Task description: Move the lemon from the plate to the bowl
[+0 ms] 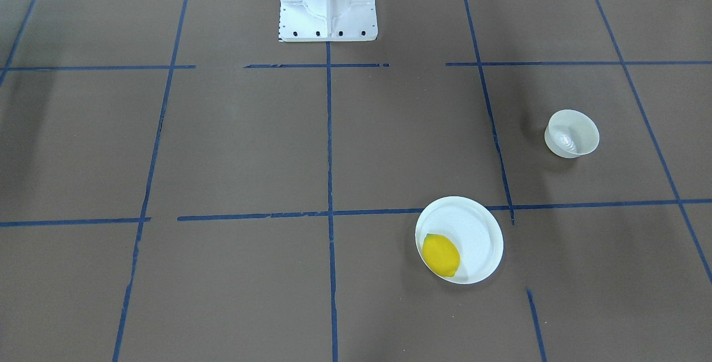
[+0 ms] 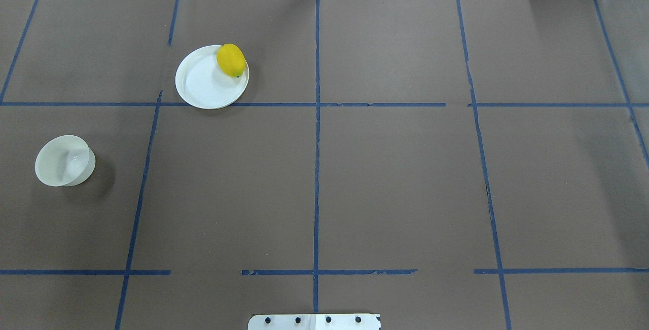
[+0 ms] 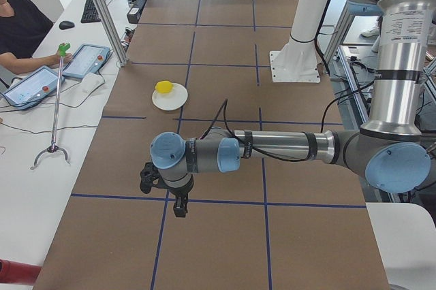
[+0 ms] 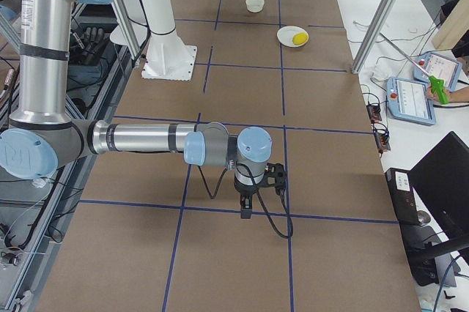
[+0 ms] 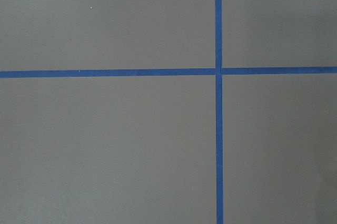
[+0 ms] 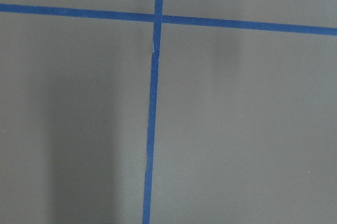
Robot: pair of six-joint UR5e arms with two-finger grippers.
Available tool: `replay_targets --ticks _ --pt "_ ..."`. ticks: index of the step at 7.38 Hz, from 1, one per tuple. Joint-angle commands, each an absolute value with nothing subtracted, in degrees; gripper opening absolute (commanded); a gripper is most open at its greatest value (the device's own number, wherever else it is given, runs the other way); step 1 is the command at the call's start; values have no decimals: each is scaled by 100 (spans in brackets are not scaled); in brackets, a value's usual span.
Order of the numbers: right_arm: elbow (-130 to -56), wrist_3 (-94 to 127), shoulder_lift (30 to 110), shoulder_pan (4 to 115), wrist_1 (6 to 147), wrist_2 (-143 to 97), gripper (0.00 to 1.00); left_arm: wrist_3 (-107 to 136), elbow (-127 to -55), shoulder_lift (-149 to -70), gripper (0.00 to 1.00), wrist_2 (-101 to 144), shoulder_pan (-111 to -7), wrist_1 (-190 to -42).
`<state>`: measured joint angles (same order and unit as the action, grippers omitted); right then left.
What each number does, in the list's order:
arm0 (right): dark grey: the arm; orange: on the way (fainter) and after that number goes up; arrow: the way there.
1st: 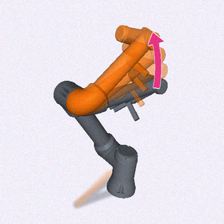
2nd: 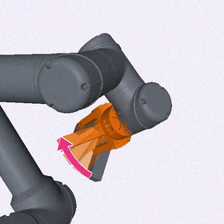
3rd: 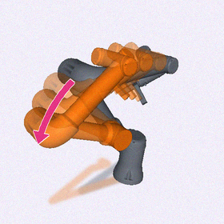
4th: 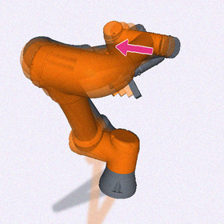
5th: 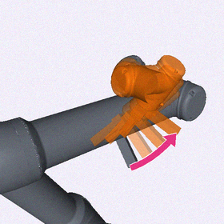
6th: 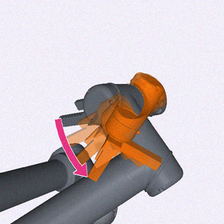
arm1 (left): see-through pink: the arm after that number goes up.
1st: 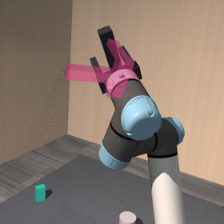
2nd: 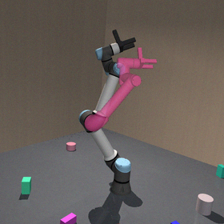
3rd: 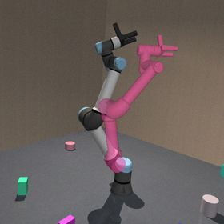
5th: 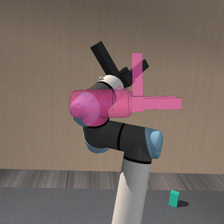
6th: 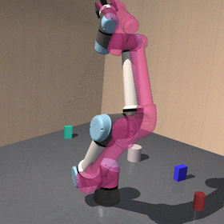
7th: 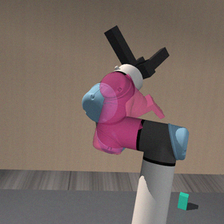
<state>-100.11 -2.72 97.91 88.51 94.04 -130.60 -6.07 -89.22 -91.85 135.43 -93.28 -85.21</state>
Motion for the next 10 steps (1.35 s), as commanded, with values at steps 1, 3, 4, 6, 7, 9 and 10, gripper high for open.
replay_targets --ticks 1,3,4,6,7,9,10 --pt "-10011 -272 9791 8851 9404 -13061 100 -606 -8869 -9176 100 13535 -9334 -8891" --pt "-10011 -272 9791 8851 9404 -13061 100 -554 -8851 -9263 100 13588 -9316 -9253" --pt "-10011 -272 9791 8851 9404 -13061 100 -545 -8894 -9464 100 13588 -9299 -9272" --pt "-10011 -272 9791 8851 9404 -13061 100 -519 -9086 -10008 100 13579 -8487 -9229" --pt "-10011 -272 9791 8851 9404 -13061 100 -31 -9271 -10159 100 13553 -7846 -9229" --pt "-10011 -272 9791 8851 9404 -13061 100 1268 -9579 -10694 100 13483 -7542 -9228" --pt "-10011 -272 9791 8851 9404 -13061 100 1866 -9711 -10775 100 13491 -7245 -9229"
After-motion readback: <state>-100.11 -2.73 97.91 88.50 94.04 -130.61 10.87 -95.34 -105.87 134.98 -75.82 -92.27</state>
